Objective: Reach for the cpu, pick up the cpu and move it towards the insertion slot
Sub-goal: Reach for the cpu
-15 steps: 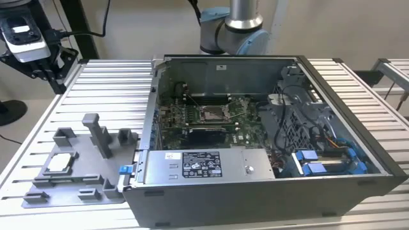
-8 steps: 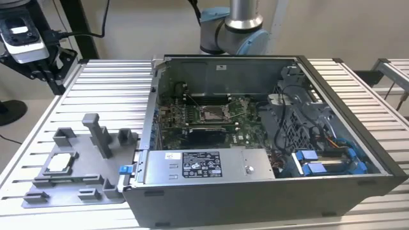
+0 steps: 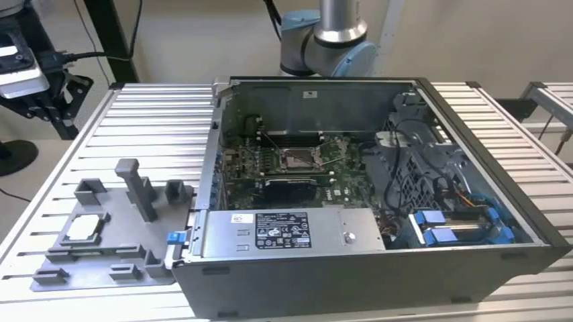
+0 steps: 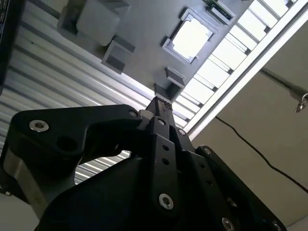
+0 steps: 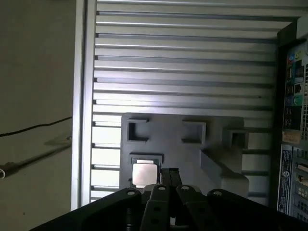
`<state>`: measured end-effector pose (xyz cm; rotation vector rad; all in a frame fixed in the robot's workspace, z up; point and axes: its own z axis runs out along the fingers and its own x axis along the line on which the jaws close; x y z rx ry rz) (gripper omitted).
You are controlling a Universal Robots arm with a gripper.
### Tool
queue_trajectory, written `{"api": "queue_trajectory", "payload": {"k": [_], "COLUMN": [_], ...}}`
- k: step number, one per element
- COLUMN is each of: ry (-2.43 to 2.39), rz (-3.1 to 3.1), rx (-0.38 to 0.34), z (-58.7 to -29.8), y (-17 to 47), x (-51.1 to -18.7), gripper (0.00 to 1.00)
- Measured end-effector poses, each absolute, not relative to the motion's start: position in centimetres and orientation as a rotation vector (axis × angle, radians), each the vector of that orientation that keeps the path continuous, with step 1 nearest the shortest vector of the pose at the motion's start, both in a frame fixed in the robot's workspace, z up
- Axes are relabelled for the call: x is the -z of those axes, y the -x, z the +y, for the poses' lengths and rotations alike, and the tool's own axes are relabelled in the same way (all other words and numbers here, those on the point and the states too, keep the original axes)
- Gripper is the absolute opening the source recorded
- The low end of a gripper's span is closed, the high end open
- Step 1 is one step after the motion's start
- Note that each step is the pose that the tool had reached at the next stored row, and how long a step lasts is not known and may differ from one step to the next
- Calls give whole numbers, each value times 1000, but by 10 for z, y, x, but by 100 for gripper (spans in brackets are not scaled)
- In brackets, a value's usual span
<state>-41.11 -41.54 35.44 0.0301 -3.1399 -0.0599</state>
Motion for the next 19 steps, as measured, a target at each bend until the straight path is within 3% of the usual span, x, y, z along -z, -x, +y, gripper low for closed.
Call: {"api": "queue_trajectory", "payload": {"k": [19], "ry": [-30], "rz": [-3140], "rx": [60], "z": [-423], "y": [437], "x": [-347], "gripper": [0]}}
